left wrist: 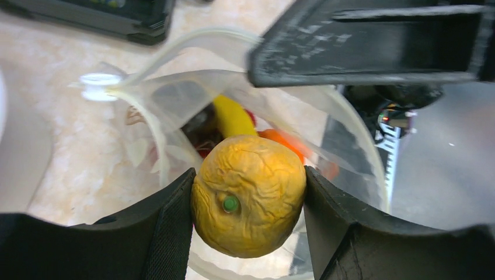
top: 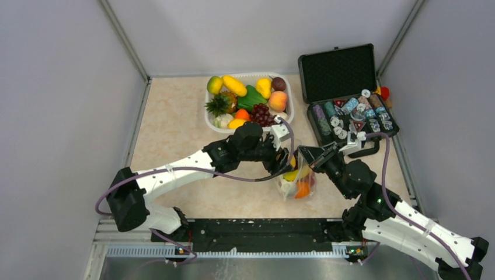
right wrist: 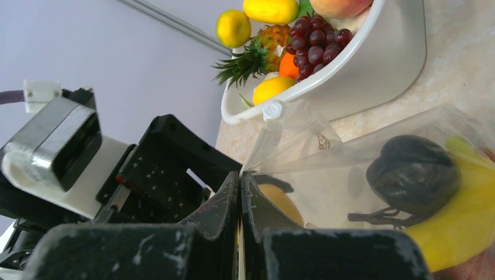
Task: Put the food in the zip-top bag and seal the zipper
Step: Place the fake fruit in the zipper food storage bag.
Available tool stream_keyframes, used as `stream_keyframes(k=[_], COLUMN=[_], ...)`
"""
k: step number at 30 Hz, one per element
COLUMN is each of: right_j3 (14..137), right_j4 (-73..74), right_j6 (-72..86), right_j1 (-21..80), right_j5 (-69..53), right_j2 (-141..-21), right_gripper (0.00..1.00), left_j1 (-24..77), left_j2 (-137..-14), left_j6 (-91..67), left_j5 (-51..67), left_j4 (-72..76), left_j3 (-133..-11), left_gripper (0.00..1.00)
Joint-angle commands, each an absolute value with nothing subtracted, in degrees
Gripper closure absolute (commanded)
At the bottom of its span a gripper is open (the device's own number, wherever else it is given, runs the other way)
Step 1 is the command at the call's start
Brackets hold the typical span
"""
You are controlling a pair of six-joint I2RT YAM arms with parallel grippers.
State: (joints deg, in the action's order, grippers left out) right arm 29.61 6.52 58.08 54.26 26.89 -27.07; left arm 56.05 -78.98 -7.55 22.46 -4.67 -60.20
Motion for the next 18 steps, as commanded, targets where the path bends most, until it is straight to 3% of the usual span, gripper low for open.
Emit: stream_keyframes(k=[1, 7, 14, 18], right_j3=[30.67, 30.47, 29.4, 29.03], right_j4=[3.05, 3.36, 4.17, 4.61], right_j6=[57.14, 57.22, 58.3, 58.73], right_j1=[54.6, 54.63, 54.58, 54.6], right_j5=[26.55, 26.94, 28.17, 28.7], right_j2=[-26.8, -26.56, -25.31, -24.55], right_gripper=[1.0, 1.0, 1.0, 1.0], left_j1=[56.64, 56.95, 57.04, 57.04], left_j2=[-81.38, -82.27, -80.6, -80.06], left_j6=[-4.53, -4.43, -4.9, -6.2], left_j5=[14.27, 12.64, 20.94, 21.78], left_j4=[-8.26, -8.71, -4.66, -2.37], left_j3=[-64.57, -66.3, -65.06, -63.75], left_gripper=[0.38, 0.31, 0.21, 0.22])
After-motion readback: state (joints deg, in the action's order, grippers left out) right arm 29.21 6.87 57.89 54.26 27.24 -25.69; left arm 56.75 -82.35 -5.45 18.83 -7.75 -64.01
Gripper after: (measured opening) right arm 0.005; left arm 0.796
